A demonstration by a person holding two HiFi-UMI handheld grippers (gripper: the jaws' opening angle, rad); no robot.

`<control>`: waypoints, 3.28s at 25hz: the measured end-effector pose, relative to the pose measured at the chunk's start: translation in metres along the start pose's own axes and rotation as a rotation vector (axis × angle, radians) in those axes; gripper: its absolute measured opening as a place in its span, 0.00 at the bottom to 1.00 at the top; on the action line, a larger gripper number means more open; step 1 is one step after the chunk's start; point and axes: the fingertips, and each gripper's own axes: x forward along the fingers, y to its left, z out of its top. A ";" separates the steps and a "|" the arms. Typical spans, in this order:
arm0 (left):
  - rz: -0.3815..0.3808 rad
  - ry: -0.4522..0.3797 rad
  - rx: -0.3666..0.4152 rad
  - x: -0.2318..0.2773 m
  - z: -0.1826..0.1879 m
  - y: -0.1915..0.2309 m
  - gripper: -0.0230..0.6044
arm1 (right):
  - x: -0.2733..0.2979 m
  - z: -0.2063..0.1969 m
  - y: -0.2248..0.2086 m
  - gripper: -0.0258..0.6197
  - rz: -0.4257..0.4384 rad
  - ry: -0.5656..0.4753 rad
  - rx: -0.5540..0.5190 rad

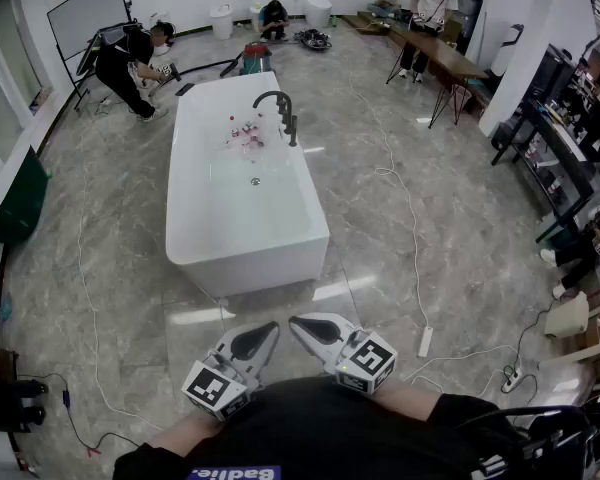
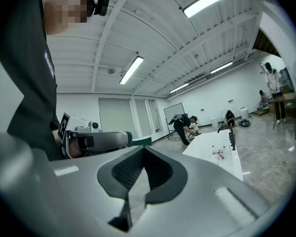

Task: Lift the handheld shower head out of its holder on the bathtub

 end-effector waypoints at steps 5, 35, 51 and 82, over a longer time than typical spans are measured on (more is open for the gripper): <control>0.001 -0.011 0.000 0.002 0.001 -0.003 0.04 | -0.003 0.001 -0.003 0.04 -0.021 0.009 0.010; 0.067 -0.041 0.023 0.083 0.007 0.017 0.04 | -0.023 0.013 -0.106 0.04 -0.006 -0.036 0.053; -0.071 -0.049 0.039 0.201 0.062 0.306 0.04 | 0.206 0.066 -0.299 0.04 -0.081 -0.021 -0.014; 0.081 -0.040 0.003 0.361 0.100 0.417 0.04 | 0.257 0.128 -0.506 0.05 0.013 -0.019 -0.001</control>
